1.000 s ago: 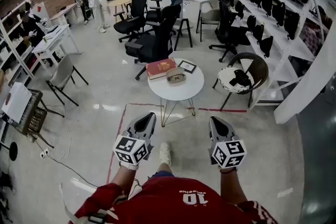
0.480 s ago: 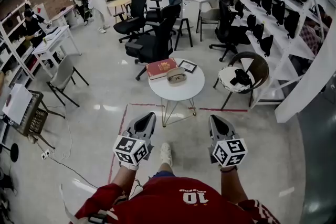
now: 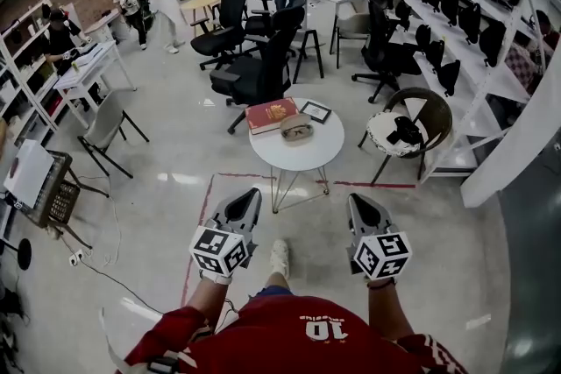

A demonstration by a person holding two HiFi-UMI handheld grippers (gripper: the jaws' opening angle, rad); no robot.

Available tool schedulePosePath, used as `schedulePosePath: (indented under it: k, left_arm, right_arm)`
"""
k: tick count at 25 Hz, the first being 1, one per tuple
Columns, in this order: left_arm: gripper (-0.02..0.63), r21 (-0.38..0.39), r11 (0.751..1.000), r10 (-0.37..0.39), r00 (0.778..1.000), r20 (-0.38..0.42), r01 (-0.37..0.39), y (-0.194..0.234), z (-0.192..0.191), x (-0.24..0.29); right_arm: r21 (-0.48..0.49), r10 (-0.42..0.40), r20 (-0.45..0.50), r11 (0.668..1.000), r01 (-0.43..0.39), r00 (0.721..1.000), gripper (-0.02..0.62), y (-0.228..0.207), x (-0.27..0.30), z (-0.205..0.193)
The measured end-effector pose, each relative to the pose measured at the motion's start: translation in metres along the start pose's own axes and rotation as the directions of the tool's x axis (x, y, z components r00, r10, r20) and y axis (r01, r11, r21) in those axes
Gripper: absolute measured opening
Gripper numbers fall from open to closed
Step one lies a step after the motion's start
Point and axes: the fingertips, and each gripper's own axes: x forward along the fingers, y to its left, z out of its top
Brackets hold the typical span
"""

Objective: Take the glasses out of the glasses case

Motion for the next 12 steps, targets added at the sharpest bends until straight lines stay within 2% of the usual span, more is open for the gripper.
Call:
schedulePosePath:
  k: [12]
  left_arm:
    - [0.008, -0.019, 1.0, 0.009, 1.0, -0.02, -0.01, 0.046, 0.0, 0.068]
  right_arm:
    - [0.008, 0.016, -0.035, 1.0, -0.016, 0.999, 0.017, -0.034, 0.073, 0.008]
